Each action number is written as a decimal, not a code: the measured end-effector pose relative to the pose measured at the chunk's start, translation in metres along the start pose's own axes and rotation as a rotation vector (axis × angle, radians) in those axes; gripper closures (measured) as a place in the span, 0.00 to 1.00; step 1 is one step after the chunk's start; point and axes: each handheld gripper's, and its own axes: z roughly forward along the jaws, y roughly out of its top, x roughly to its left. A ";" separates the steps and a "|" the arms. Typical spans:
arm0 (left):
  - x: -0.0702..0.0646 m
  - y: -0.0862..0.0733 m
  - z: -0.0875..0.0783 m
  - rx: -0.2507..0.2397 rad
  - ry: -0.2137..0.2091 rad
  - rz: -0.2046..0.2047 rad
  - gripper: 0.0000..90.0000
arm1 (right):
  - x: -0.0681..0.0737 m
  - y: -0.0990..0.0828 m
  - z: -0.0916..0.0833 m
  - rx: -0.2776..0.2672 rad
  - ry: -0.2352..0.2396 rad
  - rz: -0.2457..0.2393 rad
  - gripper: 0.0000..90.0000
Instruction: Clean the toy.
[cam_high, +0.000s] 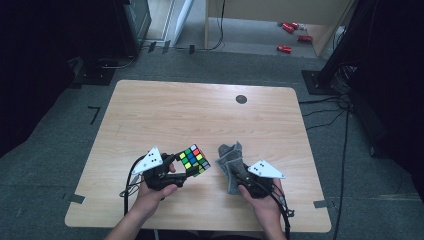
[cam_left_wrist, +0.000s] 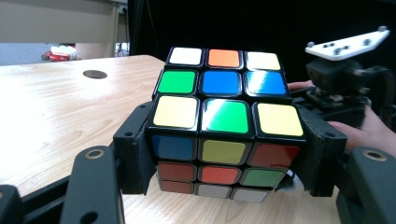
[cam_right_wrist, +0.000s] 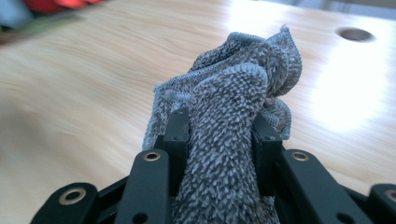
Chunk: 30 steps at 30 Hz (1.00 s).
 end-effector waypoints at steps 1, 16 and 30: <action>0.000 0.000 0.001 0.003 0.003 0.002 0.38 | -0.004 -0.002 0.001 0.006 -0.019 -0.003 0.74; 0.006 -0.004 0.004 0.051 0.042 -0.014 0.38 | -0.033 -0.018 0.018 0.108 -0.116 0.065 0.42; 0.005 -0.002 0.005 0.057 0.067 -0.060 0.38 | 0.022 0.006 0.001 -0.116 0.036 -0.091 0.20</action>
